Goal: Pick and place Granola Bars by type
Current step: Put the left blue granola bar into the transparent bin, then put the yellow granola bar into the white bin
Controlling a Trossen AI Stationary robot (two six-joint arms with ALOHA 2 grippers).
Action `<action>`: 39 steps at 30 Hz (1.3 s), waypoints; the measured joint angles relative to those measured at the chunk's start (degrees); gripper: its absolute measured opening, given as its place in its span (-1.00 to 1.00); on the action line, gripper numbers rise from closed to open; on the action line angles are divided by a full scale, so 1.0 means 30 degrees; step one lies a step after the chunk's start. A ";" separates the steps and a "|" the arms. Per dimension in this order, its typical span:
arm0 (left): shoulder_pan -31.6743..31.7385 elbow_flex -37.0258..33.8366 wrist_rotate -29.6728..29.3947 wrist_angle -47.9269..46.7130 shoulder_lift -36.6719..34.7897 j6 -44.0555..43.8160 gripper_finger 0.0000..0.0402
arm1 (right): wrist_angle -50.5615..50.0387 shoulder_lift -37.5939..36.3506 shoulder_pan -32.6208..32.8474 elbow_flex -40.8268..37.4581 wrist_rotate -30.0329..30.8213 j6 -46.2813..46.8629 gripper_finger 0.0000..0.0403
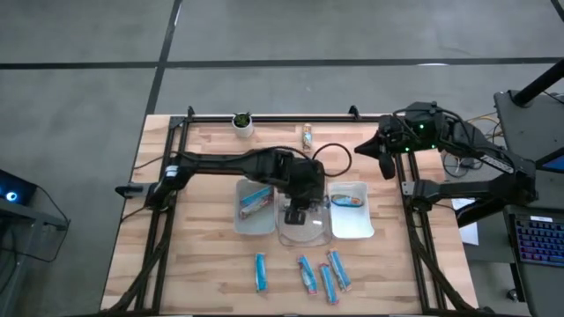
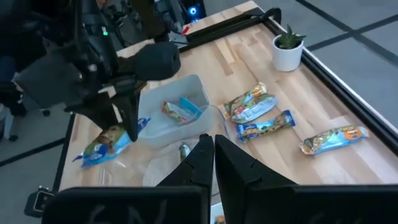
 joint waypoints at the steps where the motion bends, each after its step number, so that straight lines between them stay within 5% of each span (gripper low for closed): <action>1: 0.0000 -0.0173 0.0032 0.0236 0.0017 0.0036 -0.61 | 0.0003 -0.0006 -0.0002 0.0000 0.0071 -0.0006 -0.96; 16: -0.0007 -0.5509 0.0551 0.2212 0.0089 -0.1593 -0.61 | 0.0000 0.0428 -0.0002 0.0000 0.1034 0.0122 -0.96; 28: -0.0058 -0.6105 0.2555 0.3000 0.0096 -0.1925 -0.60 | 0.0007 0.0428 -0.0002 0.0000 0.1879 0.0298 -0.96; 39: -0.0044 -0.6637 0.2201 0.3212 0.0096 -0.2036 -0.20 | 0.0000 0.0421 0.0006 0.0000 0.1879 0.0567 -0.96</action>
